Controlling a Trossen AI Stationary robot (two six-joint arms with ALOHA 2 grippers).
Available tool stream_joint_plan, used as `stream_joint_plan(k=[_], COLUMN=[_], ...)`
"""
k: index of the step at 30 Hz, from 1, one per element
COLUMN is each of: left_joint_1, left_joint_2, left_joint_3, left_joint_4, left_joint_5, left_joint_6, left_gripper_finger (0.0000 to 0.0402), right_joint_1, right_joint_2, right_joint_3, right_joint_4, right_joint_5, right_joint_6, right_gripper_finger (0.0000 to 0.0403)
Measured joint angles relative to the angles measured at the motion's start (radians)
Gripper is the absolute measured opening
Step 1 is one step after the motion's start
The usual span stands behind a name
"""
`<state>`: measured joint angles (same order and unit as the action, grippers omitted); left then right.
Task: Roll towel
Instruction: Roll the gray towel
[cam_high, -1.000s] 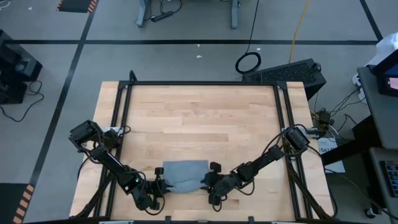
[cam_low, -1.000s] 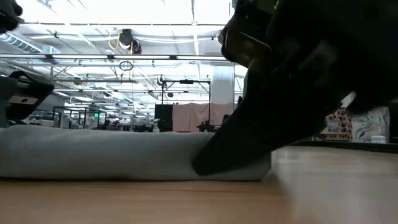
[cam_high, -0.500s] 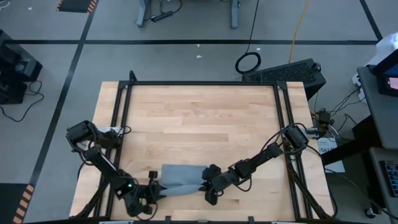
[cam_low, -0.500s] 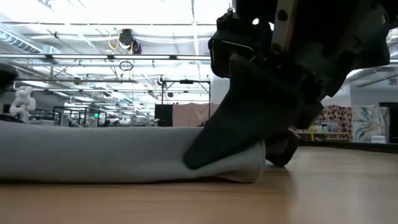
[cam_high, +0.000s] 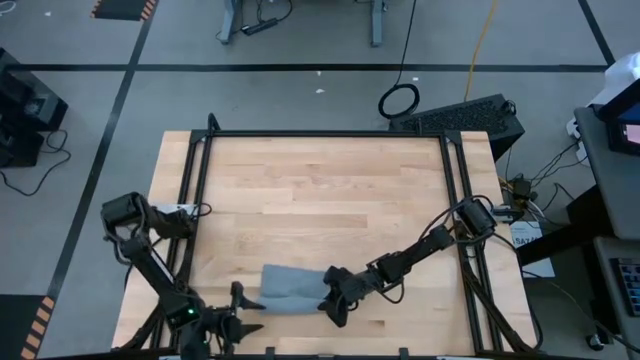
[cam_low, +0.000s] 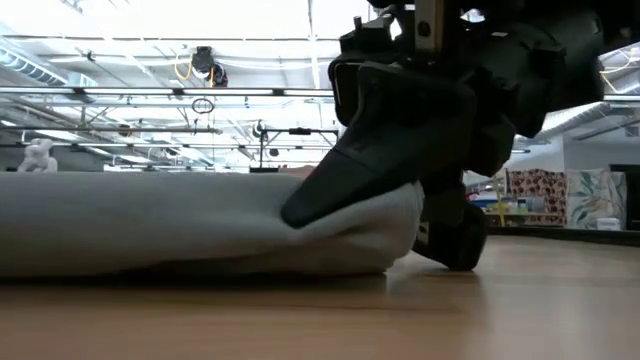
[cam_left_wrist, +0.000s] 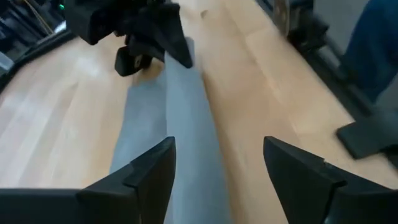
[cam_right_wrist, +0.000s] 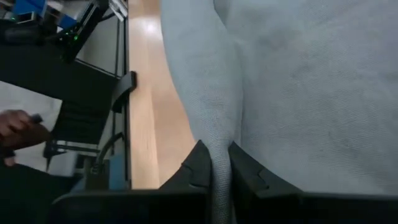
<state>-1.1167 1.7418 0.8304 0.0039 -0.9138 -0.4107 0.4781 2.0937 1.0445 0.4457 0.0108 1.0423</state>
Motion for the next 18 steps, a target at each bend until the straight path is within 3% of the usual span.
stream_joint_plan(k=[10, 14, 18], left_joint_1=[0.086, 0.119, 0.142], left_joint_2=[0.127, 0.141, 0.142], left_joint_3=[0.000, 0.000, 0.000], left_joint_4=[0.048, 0.049, 0.050], left_joint_5=[-0.006, 0.083, 0.113], left_joint_6=[0.025, 0.026, -0.039], left_gripper_finger=[0.0247, 0.0244, 0.0197], right_joint_1=[-0.021, -0.021, -0.022], right_joint_2=[0.000, 0.000, 0.000], right_joint_3=[0.001, 0.001, 0.001], right_joint_4=[0.000, 0.000, 0.000], right_joint_5=[-0.047, -0.046, -0.046], right_joint_6=[0.031, 0.036, 0.039], right_gripper_finger=[0.0013, 0.0013, 0.0013])
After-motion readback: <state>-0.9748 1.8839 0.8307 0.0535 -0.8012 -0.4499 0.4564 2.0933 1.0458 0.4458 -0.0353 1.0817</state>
